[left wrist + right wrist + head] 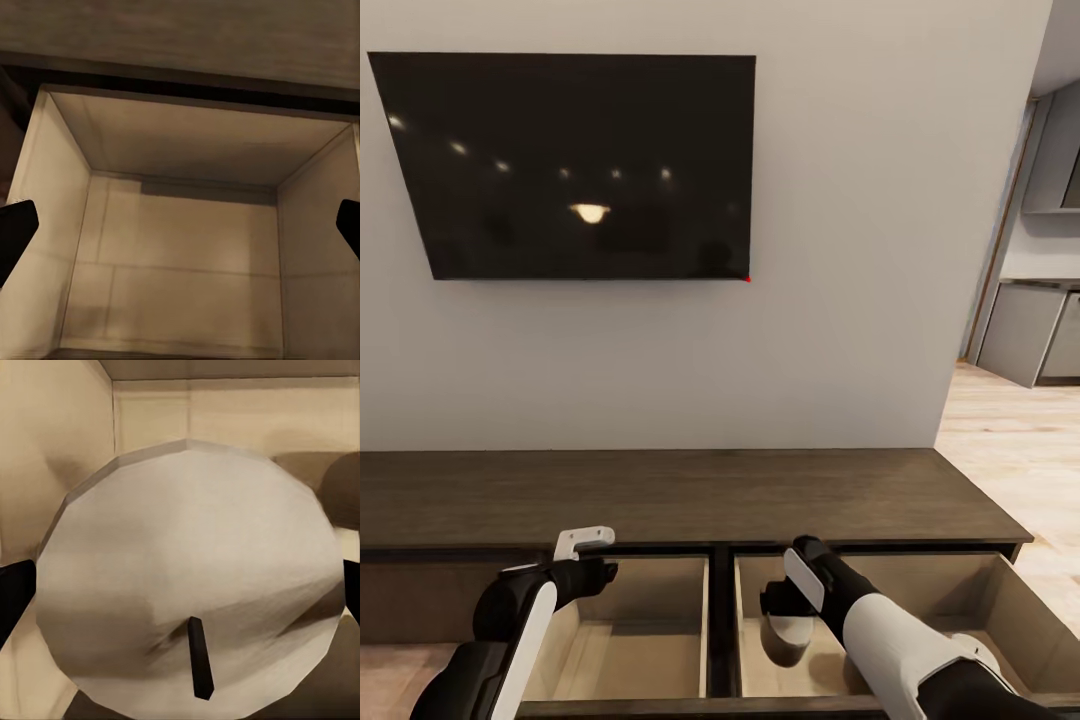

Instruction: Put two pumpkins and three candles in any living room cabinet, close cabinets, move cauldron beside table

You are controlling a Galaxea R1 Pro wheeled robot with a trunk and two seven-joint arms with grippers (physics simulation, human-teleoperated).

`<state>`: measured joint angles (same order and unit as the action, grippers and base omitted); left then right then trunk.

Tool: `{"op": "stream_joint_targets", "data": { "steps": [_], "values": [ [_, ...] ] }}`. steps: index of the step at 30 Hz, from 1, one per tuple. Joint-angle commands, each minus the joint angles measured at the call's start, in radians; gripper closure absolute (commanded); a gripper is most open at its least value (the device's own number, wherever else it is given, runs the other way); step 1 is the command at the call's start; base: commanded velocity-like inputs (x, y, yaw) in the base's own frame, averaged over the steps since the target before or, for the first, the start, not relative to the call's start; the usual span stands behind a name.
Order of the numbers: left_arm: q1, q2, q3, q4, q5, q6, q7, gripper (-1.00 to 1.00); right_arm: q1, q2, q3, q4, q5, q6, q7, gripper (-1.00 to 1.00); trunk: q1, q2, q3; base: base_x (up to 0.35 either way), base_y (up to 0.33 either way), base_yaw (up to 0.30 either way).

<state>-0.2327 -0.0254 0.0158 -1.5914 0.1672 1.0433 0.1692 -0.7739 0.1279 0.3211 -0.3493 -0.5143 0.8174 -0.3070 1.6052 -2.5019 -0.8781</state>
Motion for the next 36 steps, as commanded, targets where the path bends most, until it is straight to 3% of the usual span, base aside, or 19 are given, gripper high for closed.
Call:
{"op": "stream_joint_targets", "data": {
  "steps": [1, 11, 17, 30, 36],
  "values": [
    [0.000, 0.000, 0.001, -0.001, 0.011, 0.004, 0.009, -1.00, -0.001, -0.001, 0.007, 0.002, -0.010, 0.002, -0.008, 1.00, 0.000, -0.001, -0.001, 0.000, 0.000, 0.000],
    [0.002, 0.001, 0.010, -0.002, 0.017, 0.004, 0.009, -1.00, -0.001, -0.001, 0.007, 0.024, -0.011, -0.008, -0.009, 1.00, 0.000, -0.001, -0.001, 0.000, 0.000, 0.000],
    [0.003, 0.001, 0.011, -0.002, 0.020, 0.004, 0.004, -1.00, -0.001, 0.000, 0.009, 0.040, -0.010, -0.014, -0.008, 1.00, 0.002, -0.002, -0.024, 0.000, 0.000, 0.000],
    [0.011, 0.001, 0.004, -0.002, 0.020, 0.004, 0.003, -1.00, -0.001, 0.001, 0.012, 0.042, -0.009, -0.049, -0.008, 1.00, 0.002, -0.002, -0.024, 0.000, 0.000, 0.000],
    [0.012, 0.001, 0.002, -0.002, 0.020, 0.004, 0.003, -1.00, -0.001, 0.001, 0.013, 0.044, -0.009, -0.075, -0.007, 1.00, 0.005, -0.003, -0.048, 0.000, 0.000, 0.000]
  ]
}}
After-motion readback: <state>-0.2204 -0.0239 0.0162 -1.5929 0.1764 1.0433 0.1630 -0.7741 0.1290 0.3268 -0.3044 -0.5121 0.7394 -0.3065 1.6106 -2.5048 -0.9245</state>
